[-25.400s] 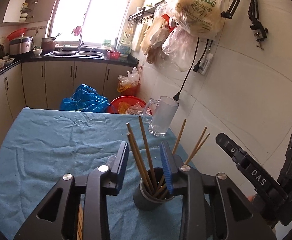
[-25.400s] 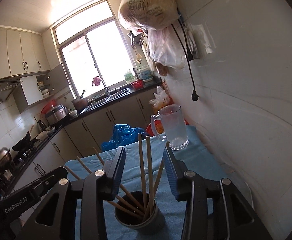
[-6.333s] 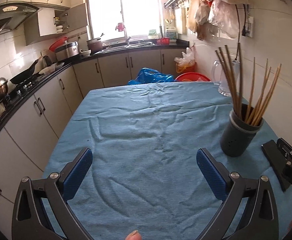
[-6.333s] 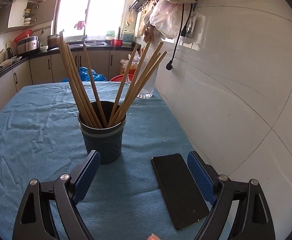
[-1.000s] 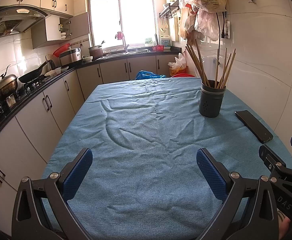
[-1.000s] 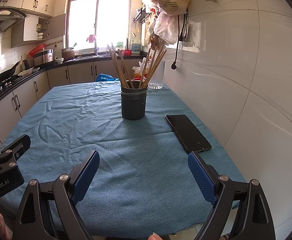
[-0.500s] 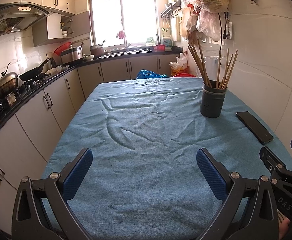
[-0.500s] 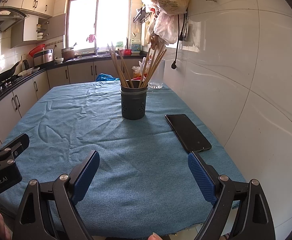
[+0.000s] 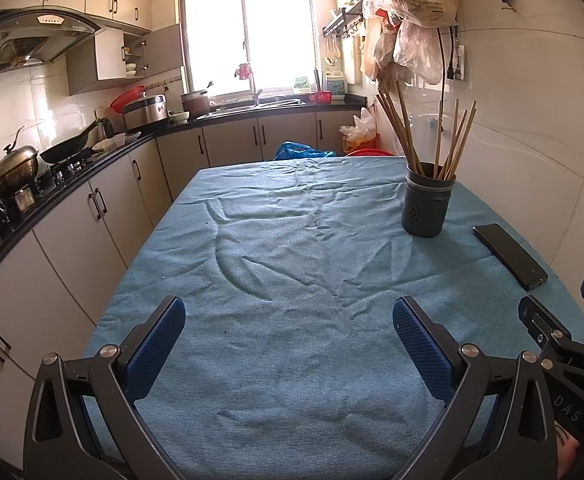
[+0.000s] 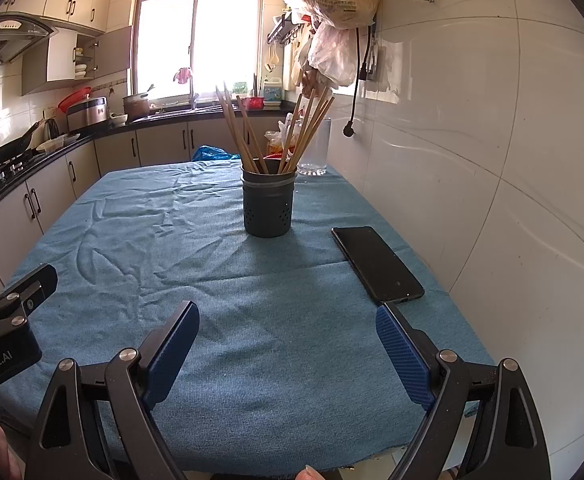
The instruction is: Organize utensils
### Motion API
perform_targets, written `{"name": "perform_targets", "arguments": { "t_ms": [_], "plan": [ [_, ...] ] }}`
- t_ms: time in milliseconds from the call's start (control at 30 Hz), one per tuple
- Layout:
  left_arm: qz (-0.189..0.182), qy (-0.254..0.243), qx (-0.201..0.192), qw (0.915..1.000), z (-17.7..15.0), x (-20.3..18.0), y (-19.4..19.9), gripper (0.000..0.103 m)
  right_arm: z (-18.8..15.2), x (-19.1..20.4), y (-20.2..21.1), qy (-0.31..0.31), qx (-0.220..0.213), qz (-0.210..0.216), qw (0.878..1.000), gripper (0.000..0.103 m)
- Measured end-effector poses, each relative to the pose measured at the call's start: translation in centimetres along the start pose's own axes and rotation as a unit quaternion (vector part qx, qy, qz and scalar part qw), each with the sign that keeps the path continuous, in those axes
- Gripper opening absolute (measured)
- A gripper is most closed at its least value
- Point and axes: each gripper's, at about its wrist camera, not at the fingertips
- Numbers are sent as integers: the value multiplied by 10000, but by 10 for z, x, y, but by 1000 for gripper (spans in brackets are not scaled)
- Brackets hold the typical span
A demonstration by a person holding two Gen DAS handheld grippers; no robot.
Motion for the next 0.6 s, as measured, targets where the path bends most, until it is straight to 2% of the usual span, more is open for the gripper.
{"name": "perform_targets", "arguments": {
  "t_ms": [167,333,467,600],
  "plan": [
    [-23,-55,-24,10000,0,-2,3,103,0,-2,-1,-1,13,15,10000,93],
    [-197,-55,192,9996,7,4,-8,103,4,-7,-11,-51,150,184,9997,93],
    [-98,173,402,9990,17,19,-30,103,15,-14,-33,-47,326,294,9990,93],
    [-32,367,765,9964,22,35,-61,103,31,-26,-74,-232,789,689,9942,93]
  ]
}}
Point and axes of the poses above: each gripper's, at about its wrist camera, not at the fingertips, and y roughly against the way its jaws point, x to its left, z to its top, and after that the axes turned 13 degrees about z, right-handed
